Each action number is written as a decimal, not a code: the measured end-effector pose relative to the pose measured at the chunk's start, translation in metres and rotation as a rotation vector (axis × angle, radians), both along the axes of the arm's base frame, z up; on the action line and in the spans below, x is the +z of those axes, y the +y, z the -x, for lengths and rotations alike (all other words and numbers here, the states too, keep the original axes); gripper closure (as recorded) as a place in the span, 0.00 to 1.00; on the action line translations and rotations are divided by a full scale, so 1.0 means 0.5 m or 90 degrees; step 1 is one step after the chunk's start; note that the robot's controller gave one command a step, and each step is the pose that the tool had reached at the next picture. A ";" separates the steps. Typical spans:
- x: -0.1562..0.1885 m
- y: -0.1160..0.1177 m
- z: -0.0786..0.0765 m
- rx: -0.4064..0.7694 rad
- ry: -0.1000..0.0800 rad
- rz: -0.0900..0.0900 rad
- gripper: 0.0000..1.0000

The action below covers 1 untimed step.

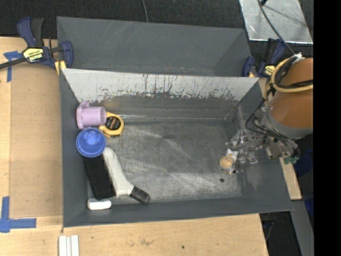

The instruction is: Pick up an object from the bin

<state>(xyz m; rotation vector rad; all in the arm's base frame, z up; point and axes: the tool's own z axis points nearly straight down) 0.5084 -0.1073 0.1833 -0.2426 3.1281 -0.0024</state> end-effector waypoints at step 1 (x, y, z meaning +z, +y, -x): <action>0.000 0.005 0.004 -0.005 0.001 -0.001 1.00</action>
Offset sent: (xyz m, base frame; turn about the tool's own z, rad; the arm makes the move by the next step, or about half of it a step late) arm -0.0001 -0.0004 -0.0113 0.0151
